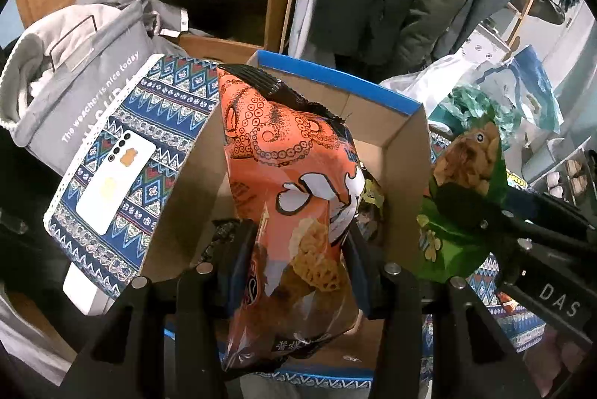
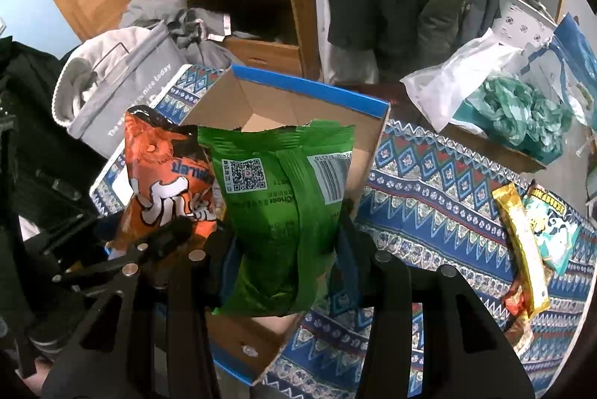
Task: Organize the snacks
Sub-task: 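Lower both bags into the box and open both tools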
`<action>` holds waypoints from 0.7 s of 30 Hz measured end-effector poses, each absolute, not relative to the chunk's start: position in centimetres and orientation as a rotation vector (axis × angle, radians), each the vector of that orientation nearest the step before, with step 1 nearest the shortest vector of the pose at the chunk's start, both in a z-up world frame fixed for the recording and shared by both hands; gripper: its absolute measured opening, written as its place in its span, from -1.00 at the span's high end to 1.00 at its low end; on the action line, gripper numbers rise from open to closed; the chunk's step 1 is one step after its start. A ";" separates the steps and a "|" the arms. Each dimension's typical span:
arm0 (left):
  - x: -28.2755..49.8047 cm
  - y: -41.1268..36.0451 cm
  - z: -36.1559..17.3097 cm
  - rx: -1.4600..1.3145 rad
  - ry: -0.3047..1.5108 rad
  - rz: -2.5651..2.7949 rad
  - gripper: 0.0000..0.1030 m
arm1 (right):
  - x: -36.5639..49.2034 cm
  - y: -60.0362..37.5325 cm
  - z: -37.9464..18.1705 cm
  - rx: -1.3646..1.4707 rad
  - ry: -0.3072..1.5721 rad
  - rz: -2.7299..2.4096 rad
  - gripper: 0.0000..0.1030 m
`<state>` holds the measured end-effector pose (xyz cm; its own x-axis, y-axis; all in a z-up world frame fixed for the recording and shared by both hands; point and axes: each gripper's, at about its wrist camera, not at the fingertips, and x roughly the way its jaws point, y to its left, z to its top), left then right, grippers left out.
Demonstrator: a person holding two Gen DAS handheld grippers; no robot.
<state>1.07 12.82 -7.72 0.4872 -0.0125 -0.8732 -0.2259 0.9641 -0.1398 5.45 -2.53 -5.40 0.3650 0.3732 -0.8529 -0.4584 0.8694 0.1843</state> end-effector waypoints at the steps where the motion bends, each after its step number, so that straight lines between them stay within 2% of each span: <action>1: 1.1 12.9 -7.7 -0.249 1.056 0.131 0.08 | 5.4 -2.4 -5.3 -0.091 1.066 0.533 0.11; 12: 0.6 14.6 -7.1 -0.254 1.025 0.201 0.07 | 5.3 0.4 -5.6 -0.132 1.085 0.590 0.09; 14: 0.5 14.9 -7.1 -0.249 1.010 0.230 0.03 | 5.3 0.8 -6.1 -0.139 1.107 0.600 0.08; 15: 0.4 15.1 -7.0 -0.242 1.004 0.251 -0.06 | 5.3 0.9 -6.2 -0.145 1.111 0.597 0.07; 16: 0.4 15.2 -7.0 -0.237 1.004 0.270 -0.13 | 5.3 1.0 -6.4 -0.154 1.119 0.588 0.01; 21: 0.3 15.8 -6.7 -0.250 1.000 0.290 -0.23 | 5.4 0.5 -6.4 -0.151 1.107 0.552 -0.38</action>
<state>0.33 15.80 -6.73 0.5082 0.1245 -0.8522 -0.3512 0.9334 -0.0731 5.41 0.51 -6.35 0.3284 0.3465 -0.8787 -0.4935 0.8562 0.1532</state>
